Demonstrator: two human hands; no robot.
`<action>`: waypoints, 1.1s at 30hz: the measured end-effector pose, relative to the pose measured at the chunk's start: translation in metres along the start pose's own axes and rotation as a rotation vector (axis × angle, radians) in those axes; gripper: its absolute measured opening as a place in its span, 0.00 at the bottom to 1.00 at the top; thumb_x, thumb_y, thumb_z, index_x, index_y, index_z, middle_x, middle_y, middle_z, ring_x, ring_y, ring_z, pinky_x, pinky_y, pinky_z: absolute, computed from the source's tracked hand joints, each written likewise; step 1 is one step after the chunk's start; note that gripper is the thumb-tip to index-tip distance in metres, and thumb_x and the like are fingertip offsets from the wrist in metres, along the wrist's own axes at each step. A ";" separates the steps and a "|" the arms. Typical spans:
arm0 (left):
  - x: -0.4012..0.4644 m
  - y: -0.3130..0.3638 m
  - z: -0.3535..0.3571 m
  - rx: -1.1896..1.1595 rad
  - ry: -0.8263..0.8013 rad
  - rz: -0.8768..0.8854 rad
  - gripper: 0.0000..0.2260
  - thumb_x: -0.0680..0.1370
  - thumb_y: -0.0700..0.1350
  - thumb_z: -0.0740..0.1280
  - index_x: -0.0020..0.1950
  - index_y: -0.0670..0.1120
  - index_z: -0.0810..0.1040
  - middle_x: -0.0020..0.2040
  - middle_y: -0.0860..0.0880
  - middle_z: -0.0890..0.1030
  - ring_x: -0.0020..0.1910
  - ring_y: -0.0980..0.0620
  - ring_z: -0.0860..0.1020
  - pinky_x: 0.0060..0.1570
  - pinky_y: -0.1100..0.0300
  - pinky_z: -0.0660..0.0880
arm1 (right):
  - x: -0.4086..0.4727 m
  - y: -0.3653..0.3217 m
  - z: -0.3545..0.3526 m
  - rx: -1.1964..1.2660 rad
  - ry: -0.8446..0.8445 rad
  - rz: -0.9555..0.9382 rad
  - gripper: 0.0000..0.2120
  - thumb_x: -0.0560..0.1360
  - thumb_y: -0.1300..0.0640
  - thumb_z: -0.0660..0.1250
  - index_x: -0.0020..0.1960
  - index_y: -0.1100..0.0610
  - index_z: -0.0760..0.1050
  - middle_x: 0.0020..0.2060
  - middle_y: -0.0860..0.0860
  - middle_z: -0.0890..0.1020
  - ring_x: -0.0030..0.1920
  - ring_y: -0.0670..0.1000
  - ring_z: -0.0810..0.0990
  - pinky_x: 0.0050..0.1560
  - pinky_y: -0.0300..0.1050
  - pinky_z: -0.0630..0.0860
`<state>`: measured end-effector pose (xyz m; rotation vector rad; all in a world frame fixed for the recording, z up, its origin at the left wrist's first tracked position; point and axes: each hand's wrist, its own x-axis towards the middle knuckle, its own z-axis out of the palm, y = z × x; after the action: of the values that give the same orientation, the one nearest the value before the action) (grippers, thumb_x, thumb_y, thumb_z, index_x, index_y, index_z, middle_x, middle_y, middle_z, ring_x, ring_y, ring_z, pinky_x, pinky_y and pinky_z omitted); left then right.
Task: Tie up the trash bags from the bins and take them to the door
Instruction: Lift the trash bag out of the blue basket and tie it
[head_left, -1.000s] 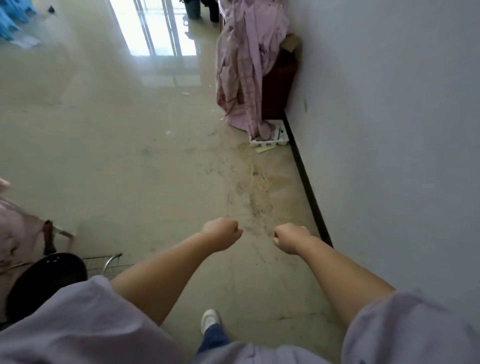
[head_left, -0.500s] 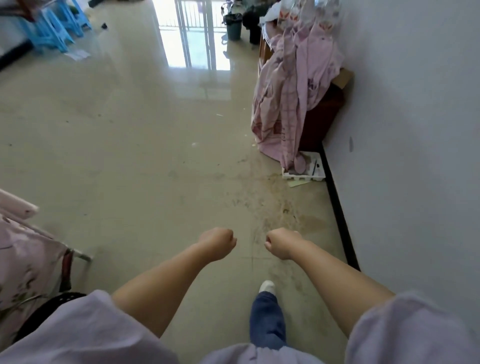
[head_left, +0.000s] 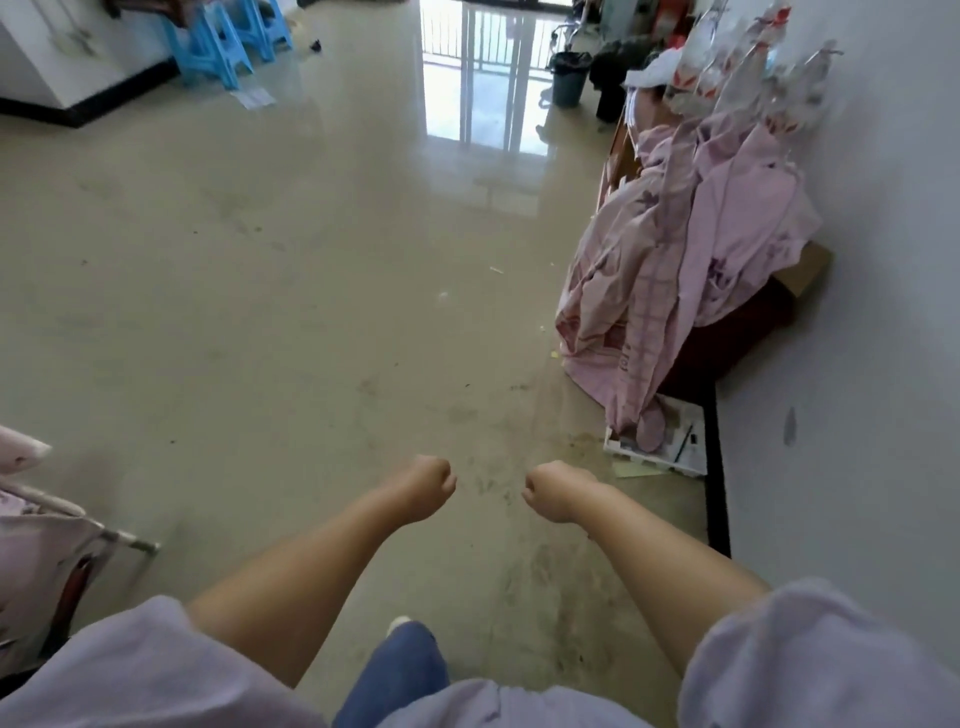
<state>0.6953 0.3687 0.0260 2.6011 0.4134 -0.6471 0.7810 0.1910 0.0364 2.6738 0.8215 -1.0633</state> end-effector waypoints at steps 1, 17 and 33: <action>0.016 -0.002 -0.009 -0.006 0.007 -0.006 0.16 0.81 0.48 0.56 0.54 0.38 0.78 0.51 0.39 0.81 0.44 0.43 0.77 0.42 0.59 0.67 | 0.018 0.001 -0.011 -0.007 -0.007 -0.007 0.19 0.80 0.51 0.52 0.60 0.60 0.75 0.62 0.58 0.77 0.61 0.60 0.76 0.60 0.49 0.72; 0.317 -0.083 -0.255 0.045 -0.030 -0.017 0.15 0.81 0.46 0.55 0.55 0.38 0.77 0.54 0.39 0.80 0.45 0.44 0.75 0.43 0.59 0.67 | 0.296 -0.013 -0.258 0.101 0.017 0.010 0.18 0.80 0.53 0.52 0.58 0.63 0.75 0.60 0.61 0.78 0.58 0.61 0.77 0.57 0.48 0.74; 0.649 -0.079 -0.448 0.002 0.038 -0.062 0.19 0.82 0.52 0.53 0.50 0.40 0.77 0.52 0.40 0.80 0.50 0.41 0.78 0.42 0.58 0.67 | 0.589 0.072 -0.534 0.057 0.023 -0.009 0.16 0.80 0.55 0.55 0.59 0.62 0.75 0.57 0.61 0.79 0.58 0.60 0.77 0.53 0.45 0.71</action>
<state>1.3827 0.7638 0.0340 2.6144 0.5073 -0.6201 1.4882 0.5612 0.0300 2.7368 0.8197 -1.0767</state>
